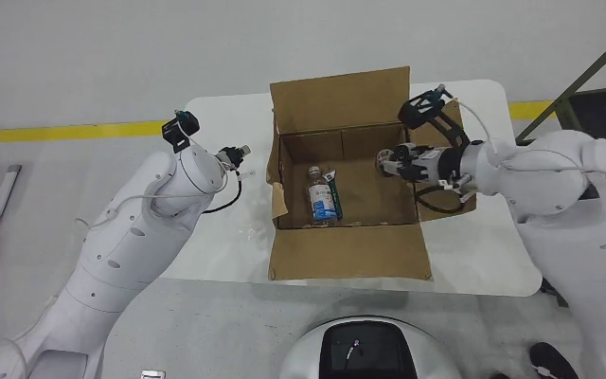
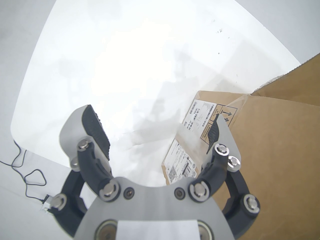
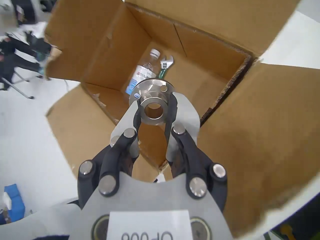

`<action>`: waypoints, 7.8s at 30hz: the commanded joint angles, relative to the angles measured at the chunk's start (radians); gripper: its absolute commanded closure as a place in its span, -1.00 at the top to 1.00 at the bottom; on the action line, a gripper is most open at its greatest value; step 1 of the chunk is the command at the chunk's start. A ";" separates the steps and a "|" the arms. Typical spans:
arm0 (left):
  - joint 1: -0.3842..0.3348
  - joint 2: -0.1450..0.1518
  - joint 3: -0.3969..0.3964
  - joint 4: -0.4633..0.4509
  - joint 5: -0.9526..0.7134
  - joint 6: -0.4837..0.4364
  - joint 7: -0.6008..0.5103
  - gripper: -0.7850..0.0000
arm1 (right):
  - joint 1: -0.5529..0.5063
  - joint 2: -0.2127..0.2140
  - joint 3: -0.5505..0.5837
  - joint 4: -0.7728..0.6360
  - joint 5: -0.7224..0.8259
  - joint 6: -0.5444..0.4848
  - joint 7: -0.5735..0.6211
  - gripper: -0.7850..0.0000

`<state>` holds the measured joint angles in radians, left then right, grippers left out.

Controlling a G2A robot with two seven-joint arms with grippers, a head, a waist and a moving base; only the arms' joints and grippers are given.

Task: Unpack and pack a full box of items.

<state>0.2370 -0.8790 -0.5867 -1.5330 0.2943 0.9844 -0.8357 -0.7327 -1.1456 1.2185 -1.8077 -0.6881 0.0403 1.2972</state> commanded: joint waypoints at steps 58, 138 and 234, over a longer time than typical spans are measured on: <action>0.000 0.000 0.000 0.000 0.000 0.000 0.000 1.00 | 0.201 -0.156 -0.165 0.257 -0.158 0.073 -0.100 -1.00; 0.050 -0.087 0.036 -0.069 -0.112 -0.391 0.003 -1.00 | -0.173 -0.022 0.280 0.265 0.632 -0.152 -0.156 -1.00; 0.545 0.030 -0.586 -0.162 0.208 -0.195 -0.193 1.00 | 0.124 -0.052 -0.065 0.607 0.636 -0.377 -0.402 -1.00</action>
<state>0.7762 -0.8496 -1.1741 -1.6907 0.5005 0.7968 -1.0227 -0.6008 -1.1986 1.1504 -1.1965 -0.0563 -0.3360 0.9005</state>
